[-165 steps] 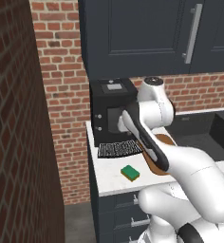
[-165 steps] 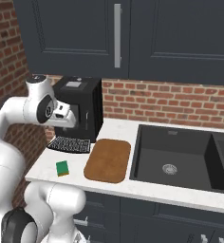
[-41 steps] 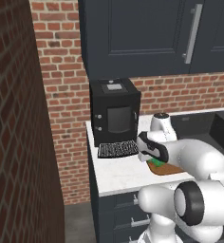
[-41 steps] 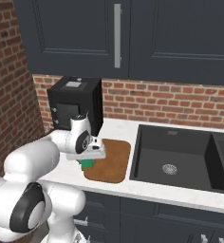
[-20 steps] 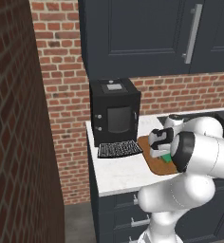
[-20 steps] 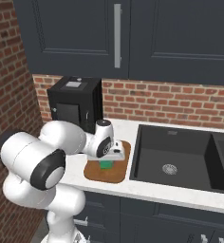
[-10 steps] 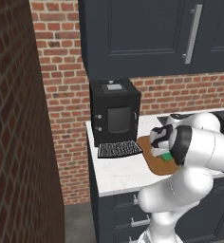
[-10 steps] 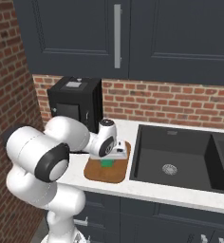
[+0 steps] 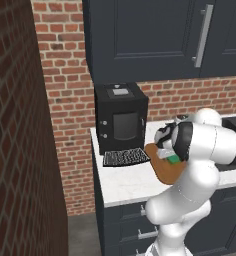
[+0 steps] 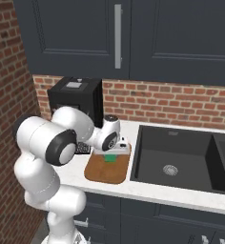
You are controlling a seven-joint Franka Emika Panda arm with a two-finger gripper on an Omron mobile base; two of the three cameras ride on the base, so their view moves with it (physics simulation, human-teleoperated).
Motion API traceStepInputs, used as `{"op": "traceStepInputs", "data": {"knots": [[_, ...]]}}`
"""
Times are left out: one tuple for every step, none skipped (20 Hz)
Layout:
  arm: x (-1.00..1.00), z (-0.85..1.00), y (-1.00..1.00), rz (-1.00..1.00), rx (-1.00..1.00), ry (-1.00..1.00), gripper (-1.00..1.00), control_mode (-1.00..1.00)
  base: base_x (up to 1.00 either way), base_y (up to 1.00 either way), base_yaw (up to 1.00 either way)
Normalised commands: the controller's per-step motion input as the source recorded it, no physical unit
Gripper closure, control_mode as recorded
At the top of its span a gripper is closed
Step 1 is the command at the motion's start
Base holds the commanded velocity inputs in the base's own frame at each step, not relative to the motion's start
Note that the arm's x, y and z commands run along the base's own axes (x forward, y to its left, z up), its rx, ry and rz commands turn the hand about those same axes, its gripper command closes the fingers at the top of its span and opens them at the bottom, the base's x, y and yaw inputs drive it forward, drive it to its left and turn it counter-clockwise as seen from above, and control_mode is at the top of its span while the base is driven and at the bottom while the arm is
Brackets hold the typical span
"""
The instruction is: Pick up the sponge from the counter and clean the cutting board by briefly scrubbing or pressing down on the cutting board. Once finished, release the sponge.
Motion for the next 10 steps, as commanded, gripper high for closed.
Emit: {"op": "traceStepInputs", "data": {"knots": [[0.44, 0.0, -0.01, 0.0, 0.02, 0.0, 1.0, -1.0, 0.0, 0.0, 0.0], [0.44, 0.0, -0.01, 0.0, 0.03, 0.0, 1.0, -1.0, 0.0, 0.0, 0.0], [0.39, 0.0, 0.0, 0.0, 0.02, 0.0, 1.0, -1.0, 0.0, 0.0, 0.0], [0.25, 0.0, 0.0, 0.0, 0.01, -0.01, 1.0, -1.0, 0.0, 0.0, 0.0], [0.09, 0.0, 0.0, 0.0, 0.0, -0.03, 1.0, -1.0, 0.0, 0.0, 0.0], [0.0, 0.0, 0.0, 0.0, 0.0, -0.05, 1.0, -1.0, 0.0, 0.0, 0.0], [-0.02, 0.0, 0.0, 0.0, 0.0, -0.07, 1.0, -1.0, 0.0, 0.0, 0.0], [-0.3, 0.0, 0.0, 0.0, 0.0, -0.1, 1.0, -1.0, 0.0, 0.0, 0.0], [-0.53, -0.05, 0.0, 0.0, 0.0, -0.12, 1.0, -1.0, 0.0, 0.0, 0.0], [-0.65, -0.06, 0.0, 0.0, 0.0, -0.13, 1.0, -1.0, 0.0, 0.0, 0.0]]}}
